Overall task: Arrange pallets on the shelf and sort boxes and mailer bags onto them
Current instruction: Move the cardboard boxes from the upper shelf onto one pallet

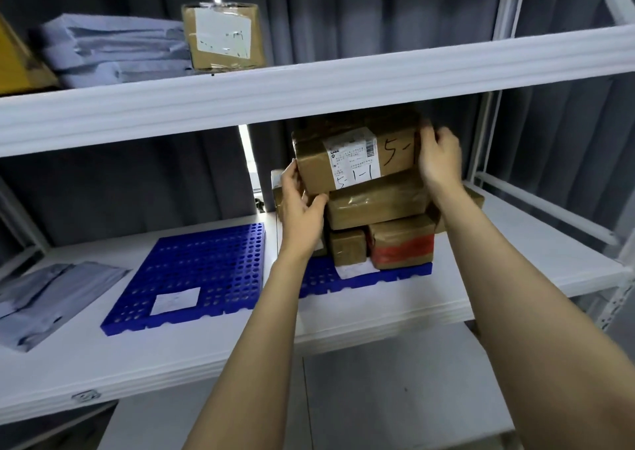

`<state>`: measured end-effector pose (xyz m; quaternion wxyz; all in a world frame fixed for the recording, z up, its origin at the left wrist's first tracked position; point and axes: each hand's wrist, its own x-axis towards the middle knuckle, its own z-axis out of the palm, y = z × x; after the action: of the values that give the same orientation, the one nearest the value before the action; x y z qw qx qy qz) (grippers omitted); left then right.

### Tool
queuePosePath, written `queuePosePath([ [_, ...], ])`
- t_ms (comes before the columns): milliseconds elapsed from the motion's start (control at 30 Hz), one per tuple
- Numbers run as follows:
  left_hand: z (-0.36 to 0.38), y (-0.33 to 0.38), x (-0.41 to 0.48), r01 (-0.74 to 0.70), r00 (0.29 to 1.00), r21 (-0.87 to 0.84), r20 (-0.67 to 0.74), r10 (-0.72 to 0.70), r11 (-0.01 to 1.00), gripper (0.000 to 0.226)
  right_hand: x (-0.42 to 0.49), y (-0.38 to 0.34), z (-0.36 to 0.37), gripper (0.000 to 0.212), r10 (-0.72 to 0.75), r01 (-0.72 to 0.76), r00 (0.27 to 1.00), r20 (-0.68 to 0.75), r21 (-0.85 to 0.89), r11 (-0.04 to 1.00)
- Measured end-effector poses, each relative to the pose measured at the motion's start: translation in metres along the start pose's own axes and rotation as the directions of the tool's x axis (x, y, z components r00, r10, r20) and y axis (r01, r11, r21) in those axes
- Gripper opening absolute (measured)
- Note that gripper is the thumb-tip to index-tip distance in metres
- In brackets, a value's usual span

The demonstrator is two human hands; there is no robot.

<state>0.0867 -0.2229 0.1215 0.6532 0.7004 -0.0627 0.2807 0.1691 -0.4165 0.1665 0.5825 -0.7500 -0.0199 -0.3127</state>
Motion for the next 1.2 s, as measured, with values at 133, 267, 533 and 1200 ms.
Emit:
queuePosePath([
  [133,0.001,-0.008,0.024,-0.003,1.0,0.039,0.028,0.001,0.999,0.061,0.025,0.011,0.005,0.048,0.003,0.004,0.999,0.047,-0.157,0.988],
  [267,0.006,-0.015,0.061,-0.023,0.998,0.14,0.056,0.015,0.99,0.059,0.05,0.019,0.017,0.048,0.026,-0.008,0.997,0.067,-0.254,0.967],
  [533,0.01,-0.046,0.123,0.052,0.992,0.263,0.093,-0.08,0.963,0.074,0.098,0.03,0.05,0.049,0.085,-0.024,0.986,0.146,-0.378,0.926],
  [1200,0.034,-0.059,0.131,-0.001,0.999,0.322,0.037,-0.011,0.947,0.048,0.115,0.044,0.056,0.037,0.15,-0.043,0.967,0.207,-0.449,0.893],
])
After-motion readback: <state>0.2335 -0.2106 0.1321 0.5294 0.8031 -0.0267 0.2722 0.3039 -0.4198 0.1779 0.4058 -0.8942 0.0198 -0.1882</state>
